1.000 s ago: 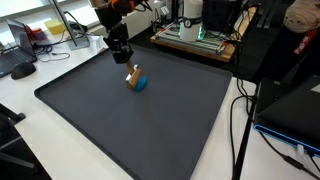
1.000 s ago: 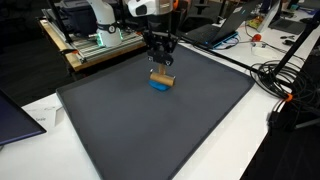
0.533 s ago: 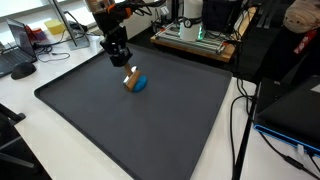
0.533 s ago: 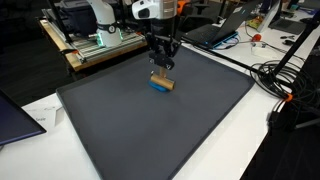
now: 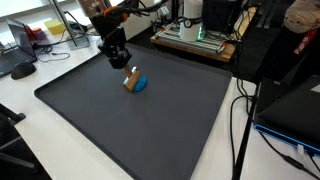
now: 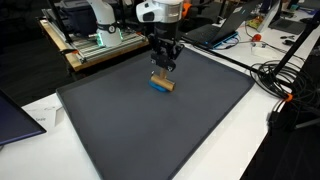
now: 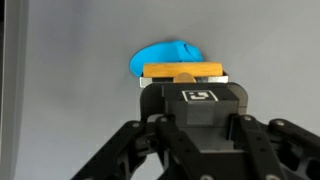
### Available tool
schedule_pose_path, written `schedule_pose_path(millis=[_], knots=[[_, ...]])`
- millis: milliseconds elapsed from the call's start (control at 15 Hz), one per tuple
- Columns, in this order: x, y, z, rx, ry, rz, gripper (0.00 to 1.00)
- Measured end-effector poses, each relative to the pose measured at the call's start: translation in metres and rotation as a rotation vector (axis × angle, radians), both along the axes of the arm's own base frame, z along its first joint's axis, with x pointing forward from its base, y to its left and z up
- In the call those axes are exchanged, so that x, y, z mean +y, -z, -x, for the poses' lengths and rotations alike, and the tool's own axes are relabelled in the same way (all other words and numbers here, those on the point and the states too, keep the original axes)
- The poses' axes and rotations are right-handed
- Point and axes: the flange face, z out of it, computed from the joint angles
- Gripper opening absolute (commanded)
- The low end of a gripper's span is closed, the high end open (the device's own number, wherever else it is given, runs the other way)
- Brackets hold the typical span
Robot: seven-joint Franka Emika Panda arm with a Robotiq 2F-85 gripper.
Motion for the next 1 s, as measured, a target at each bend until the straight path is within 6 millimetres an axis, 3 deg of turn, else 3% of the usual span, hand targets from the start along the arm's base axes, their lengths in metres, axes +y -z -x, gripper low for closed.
schedule_pose_path(millis=[600,1000], knots=[[-0.003,0.006,-0.018,0.047,-0.013,-0.008,0.22],[-0.022,0.011,-0.017,0.039,-0.046,-0.064,0.22]])
